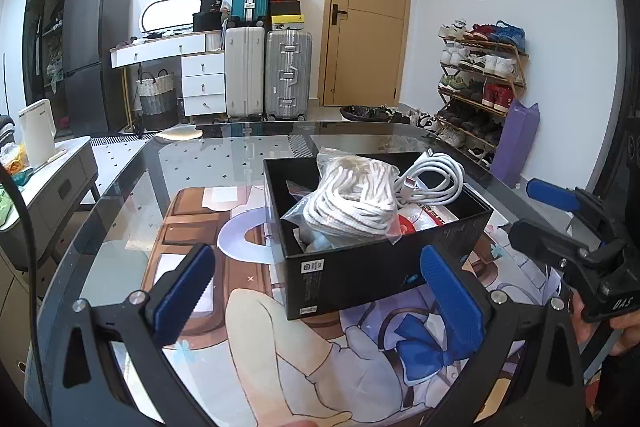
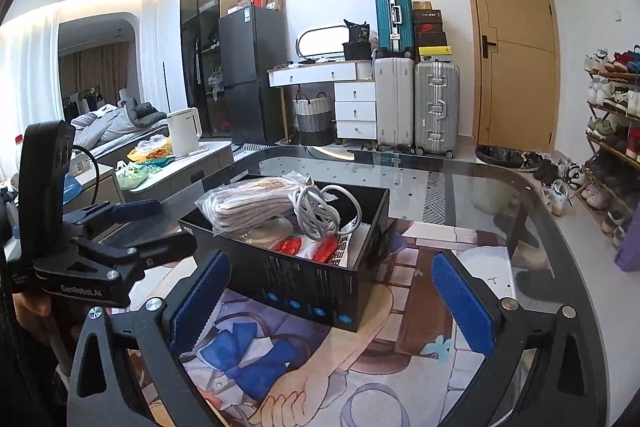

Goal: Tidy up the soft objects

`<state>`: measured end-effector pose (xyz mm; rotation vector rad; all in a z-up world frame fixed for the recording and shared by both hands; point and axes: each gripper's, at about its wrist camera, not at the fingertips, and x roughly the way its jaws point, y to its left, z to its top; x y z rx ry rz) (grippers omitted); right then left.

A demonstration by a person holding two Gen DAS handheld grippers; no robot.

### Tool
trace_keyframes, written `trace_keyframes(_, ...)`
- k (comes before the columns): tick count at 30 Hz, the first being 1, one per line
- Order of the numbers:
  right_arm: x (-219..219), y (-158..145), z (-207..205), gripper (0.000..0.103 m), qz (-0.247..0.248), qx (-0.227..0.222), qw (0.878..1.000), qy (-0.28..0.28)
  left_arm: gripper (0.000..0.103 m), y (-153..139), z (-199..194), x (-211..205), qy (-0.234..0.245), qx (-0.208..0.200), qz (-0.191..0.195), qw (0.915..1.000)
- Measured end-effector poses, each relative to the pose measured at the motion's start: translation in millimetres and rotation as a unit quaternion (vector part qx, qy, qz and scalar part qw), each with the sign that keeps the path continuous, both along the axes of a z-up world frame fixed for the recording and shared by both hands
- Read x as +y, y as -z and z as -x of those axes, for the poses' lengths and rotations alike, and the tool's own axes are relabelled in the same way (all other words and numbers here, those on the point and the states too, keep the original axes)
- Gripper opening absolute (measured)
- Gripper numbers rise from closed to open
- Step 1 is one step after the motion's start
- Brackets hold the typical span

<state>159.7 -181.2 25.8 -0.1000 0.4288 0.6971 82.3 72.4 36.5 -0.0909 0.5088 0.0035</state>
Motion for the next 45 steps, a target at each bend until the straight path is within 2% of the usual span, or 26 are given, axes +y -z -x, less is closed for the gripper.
trace_keyframes(10, -4.5, -1.9, 7.9, 0.102, -0.009, -0.022, 1.0, -0.003, 0.103, -0.2, -2.8, 2.3, -0.018, 0.004, 0.005, 0.9998)
trace_keyframes(18, -9.1, -0.5, 1.3, 0.102, -0.017, -0.002, 1.0, 0.001, 0.103, 0.4, -3.7, 4.9, -0.02, 0.002, 0.013, 0.9997)
trace_keyframes(45, -11.1, 0.6, 3.0, 0.102, -0.02, -0.009, 1.0, -0.001, 0.103, 1.2, -1.4, 3.7, -0.019, -0.002, 0.013, 0.9997)
